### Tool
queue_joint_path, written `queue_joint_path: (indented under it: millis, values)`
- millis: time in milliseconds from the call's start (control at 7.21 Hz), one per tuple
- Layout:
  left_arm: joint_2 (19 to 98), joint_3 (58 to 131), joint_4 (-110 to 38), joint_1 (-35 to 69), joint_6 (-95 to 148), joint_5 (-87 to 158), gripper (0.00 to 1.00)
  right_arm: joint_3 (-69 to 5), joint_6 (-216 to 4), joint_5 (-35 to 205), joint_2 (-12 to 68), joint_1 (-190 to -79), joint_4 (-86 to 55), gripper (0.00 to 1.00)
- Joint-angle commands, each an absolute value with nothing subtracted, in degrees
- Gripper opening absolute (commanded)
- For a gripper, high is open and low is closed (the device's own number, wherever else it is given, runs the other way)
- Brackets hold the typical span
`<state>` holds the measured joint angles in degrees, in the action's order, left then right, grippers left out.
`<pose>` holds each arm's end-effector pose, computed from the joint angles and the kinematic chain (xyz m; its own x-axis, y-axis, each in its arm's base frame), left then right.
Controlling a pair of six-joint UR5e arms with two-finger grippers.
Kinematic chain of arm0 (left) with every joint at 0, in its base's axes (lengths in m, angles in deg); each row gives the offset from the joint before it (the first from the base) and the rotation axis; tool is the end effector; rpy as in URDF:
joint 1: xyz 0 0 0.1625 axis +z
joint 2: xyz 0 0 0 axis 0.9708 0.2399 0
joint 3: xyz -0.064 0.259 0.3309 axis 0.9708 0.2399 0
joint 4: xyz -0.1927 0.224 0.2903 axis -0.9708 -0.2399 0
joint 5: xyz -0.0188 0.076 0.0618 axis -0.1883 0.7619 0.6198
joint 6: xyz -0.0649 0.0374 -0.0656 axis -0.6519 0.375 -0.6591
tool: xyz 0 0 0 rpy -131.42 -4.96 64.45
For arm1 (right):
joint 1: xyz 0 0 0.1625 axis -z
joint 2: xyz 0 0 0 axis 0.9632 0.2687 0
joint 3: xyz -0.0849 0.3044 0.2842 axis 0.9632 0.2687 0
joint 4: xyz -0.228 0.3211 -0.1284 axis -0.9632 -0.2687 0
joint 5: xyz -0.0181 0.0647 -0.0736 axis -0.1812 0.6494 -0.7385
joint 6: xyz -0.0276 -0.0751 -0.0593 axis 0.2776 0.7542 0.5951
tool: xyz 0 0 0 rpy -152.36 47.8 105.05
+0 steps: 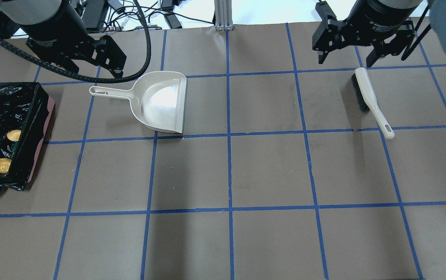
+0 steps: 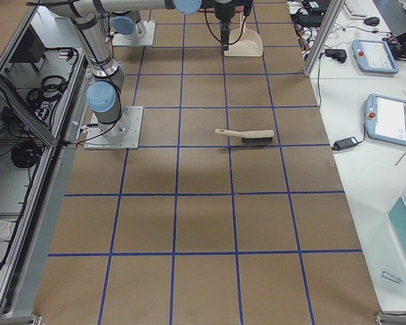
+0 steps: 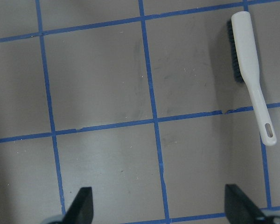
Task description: Sweep and dump trash into bin
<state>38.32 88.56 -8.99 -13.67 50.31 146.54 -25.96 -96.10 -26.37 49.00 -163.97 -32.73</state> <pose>-0.1326 -0.4962 0.5353 -0.9877 0.1565 -0.0063 0.1563 0.9824 -0.1018 0.1324 -0.4979 0.5299 -0.9923 0.1158 -0.0448 0.1209 0.9830 -0.1378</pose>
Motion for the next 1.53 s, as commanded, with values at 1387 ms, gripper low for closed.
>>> queue_joint_path:
  millis: [1387]
  values:
    - [37.91,88.71,-8.93,-13.35,50.07,146.94,1.00,-26.02,-96.10,-26.46,49.00,-163.97,-32.71,1.00]
